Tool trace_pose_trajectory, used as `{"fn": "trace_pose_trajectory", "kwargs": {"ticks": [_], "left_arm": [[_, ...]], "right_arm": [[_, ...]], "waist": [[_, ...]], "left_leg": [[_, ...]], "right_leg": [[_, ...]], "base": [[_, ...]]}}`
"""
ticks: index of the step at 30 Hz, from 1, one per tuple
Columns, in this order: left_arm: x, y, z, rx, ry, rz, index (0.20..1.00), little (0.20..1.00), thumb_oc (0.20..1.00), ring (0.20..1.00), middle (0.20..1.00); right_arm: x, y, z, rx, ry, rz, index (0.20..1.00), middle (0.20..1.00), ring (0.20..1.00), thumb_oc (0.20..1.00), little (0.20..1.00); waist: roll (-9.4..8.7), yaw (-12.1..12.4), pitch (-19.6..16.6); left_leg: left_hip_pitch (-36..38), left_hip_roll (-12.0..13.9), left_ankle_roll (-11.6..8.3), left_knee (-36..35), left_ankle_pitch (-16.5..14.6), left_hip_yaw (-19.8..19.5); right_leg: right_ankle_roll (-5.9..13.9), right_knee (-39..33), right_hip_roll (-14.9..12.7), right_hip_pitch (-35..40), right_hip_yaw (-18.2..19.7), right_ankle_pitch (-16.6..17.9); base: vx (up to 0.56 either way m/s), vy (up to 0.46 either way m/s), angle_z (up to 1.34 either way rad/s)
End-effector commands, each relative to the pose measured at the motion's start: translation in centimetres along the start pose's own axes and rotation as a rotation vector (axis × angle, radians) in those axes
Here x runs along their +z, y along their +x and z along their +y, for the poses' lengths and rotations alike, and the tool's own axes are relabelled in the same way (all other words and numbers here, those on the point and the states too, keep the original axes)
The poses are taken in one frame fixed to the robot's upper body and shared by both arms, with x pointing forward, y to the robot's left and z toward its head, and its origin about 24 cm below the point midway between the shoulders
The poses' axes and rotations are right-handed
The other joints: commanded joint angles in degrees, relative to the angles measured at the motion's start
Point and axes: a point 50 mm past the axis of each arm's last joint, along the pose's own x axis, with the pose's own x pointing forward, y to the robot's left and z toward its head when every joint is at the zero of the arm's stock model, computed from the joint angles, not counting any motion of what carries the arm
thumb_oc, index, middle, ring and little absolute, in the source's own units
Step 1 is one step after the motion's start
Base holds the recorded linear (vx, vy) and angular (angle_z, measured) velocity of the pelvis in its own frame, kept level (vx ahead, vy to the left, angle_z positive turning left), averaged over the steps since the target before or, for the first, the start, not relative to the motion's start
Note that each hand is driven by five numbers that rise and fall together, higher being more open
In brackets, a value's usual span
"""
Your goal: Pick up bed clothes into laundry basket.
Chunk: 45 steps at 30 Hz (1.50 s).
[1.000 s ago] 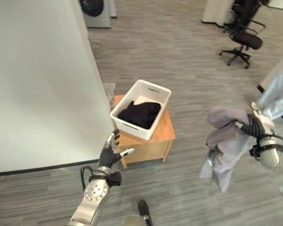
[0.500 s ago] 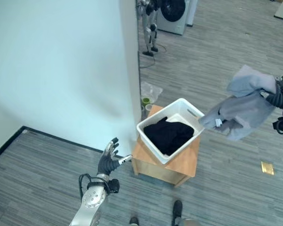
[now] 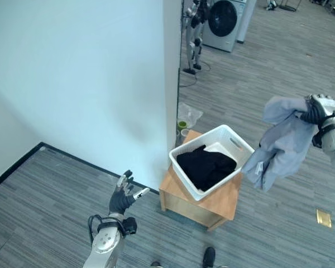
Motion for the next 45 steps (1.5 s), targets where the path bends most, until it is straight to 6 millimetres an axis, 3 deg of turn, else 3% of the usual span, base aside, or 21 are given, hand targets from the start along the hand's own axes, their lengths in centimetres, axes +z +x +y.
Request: {"fn": "trace_pose_trajectory", "kwargs": {"ticks": [1,6,25,35,45], "left_arm": [[2.2,0.7,0.3,-0.039,-0.010,-0.105,1.000,1.000,1.000,1.000,1.000],[2.0,0.7,0.6,-0.018,-0.023,-0.101,1.000,1.000,1.000,1.000,1.000],[3.2,1.4,0.4,-0.050,-0.024,-0.152,1.000,1.000,1.000,1.000,1.000],[4.2,1.9,1.1,-0.020,-0.009,-0.189,1.000,1.000,1.000,1.000,1.000],[4.3,2.1,1.1,-0.023,0.007,-0.186,1.000,1.000,1.000,1.000,1.000]], "right_arm": [[0.6,2.1,-6.9,-0.218,-0.007,0.001,0.200,0.200,0.200,0.200,0.200],[0.0,2.5,-9.0,-0.271,0.002,0.040,0.200,0.200,0.200,0.200,0.200],[-1.4,2.8,-9.3,-0.261,0.072,0.133,0.200,0.200,0.200,0.200,0.200],[-4.1,1.8,-12.9,-0.395,0.132,0.202,0.200,0.200,0.200,0.200,0.200],[-4.7,1.8,-12.2,-0.367,0.063,0.260,0.200,0.200,0.200,0.200,0.200]], "waist": [[-2.45,1.5,-1.1],[-2.42,2.4,-1.2],[-4.03,5.4,0.4],[-6.93,9.4,1.4],[-6.34,8.9,1.4]], "left_leg": [[-4.4,1.8,-3.22,0.2,3.5,0.5],[-4.7,2.0,-3.56,0.2,3.8,-0.2],[-6.7,2.4,-4.34,0.2,4.6,-2.1],[-10.2,2.1,-5.70,0.2,5.8,-5.8],[-9.9,1.7,-5.40,0.2,5.4,-5.6]], "right_leg": [[5.39,1.2,-3.3,8.2,-4.1,-9.2],[5.15,1.2,-3.0,8.4,-5.1,-9.7],[4.66,1.2,-2.2,8.4,-8.0,-10.8],[4.29,1.2,-2.1,9.0,-14.5,-11.5],[4.18,1.2,-2.4,9.4,-14.9,-11.6]], "base": [[0.02,-0.015,0.14],[0.03,-0.015,0.10],[0.02,-0.013,0.09],[0.04,-0.014,0.38],[0.01,0.018,0.09]]}}
